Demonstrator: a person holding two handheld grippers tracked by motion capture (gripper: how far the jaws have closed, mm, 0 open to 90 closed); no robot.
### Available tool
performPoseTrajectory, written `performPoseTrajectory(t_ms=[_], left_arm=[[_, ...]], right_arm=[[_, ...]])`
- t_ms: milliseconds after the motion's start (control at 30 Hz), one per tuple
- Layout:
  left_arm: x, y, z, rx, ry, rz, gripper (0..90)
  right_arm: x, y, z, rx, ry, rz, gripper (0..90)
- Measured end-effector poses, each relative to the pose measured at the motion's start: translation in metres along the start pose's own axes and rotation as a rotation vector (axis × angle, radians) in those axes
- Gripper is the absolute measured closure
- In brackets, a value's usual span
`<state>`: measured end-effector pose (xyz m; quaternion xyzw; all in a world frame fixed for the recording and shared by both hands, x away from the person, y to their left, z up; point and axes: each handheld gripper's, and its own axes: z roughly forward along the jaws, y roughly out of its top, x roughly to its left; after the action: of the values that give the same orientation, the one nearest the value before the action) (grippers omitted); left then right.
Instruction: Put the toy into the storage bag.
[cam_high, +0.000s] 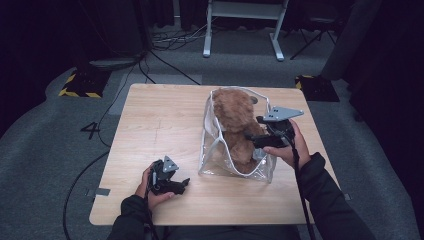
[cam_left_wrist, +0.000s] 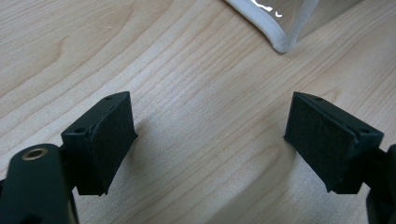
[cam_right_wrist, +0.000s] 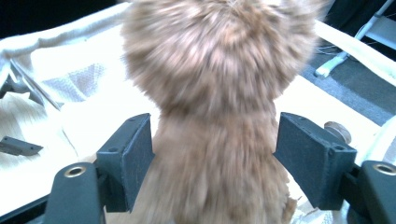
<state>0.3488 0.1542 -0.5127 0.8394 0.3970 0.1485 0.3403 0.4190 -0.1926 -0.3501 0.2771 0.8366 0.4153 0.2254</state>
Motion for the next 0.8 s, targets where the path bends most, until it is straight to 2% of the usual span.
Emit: performPoseTrajectory(t_ms=[467,800], left_arm=[[0.000,0.000,0.000,0.000,0.000,0.000,15.9],[0.000,0.000,0.000,-0.001,0.000,-0.001,15.9]], right_arm=[[0.000,0.002,-0.002,0.000,0.003,-0.006,28.5],[0.001,0.006,-0.015,-0.028,0.015,-0.027,28.5]])
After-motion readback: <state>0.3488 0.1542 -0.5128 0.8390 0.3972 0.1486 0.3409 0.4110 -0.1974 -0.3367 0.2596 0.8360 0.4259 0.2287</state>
